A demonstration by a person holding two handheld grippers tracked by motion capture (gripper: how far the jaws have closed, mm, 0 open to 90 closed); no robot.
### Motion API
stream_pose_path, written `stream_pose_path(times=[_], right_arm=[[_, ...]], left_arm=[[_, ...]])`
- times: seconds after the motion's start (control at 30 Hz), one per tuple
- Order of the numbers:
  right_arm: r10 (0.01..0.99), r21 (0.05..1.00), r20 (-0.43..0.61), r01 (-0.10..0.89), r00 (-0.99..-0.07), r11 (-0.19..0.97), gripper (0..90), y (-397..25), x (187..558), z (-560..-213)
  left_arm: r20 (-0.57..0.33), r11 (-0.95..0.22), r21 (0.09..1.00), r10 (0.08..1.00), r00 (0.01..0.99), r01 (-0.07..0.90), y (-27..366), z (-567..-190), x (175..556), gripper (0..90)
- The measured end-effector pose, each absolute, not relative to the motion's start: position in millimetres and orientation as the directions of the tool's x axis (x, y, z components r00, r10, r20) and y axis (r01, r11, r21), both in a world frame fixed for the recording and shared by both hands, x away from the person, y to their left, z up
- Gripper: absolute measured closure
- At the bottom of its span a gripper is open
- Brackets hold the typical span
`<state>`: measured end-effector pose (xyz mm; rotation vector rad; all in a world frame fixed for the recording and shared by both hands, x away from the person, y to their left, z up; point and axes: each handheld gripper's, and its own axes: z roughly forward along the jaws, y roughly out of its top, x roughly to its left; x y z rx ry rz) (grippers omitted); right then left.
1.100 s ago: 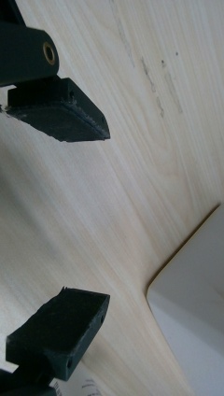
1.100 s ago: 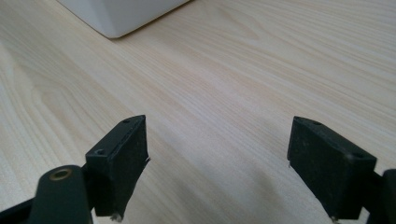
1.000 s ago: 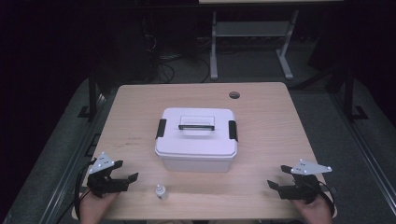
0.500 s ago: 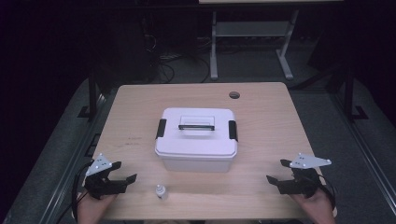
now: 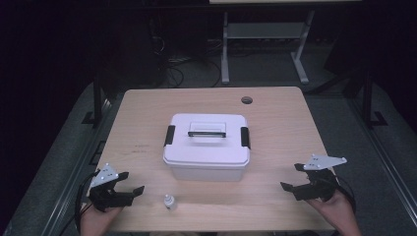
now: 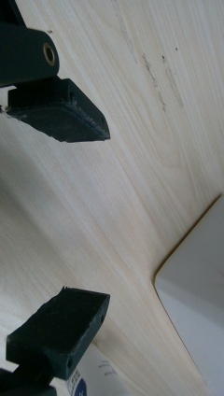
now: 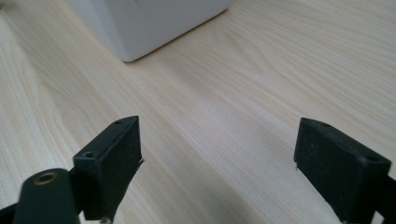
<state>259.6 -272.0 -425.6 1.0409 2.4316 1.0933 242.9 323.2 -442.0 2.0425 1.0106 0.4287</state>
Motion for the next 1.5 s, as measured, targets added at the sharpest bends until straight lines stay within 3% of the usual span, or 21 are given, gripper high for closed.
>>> stream_pose_path(times=[1.03,1.5], right_arm=[[0.643,0.668,0.013,0.485,-0.766,0.564,14.5,-271.7,277.4,-390.8],[0.578,0.639,-0.019,0.435,-0.816,0.634,16.6,-263.7,284.8,-375.0]], left_arm=[[-0.025,-0.400,0.763,0.767,0.641,0.508,320.9,-444.6,242.2,17.8],[-0.021,-0.404,0.761,0.767,0.641,0.508,321.7,-445.0,242.2,17.8]])
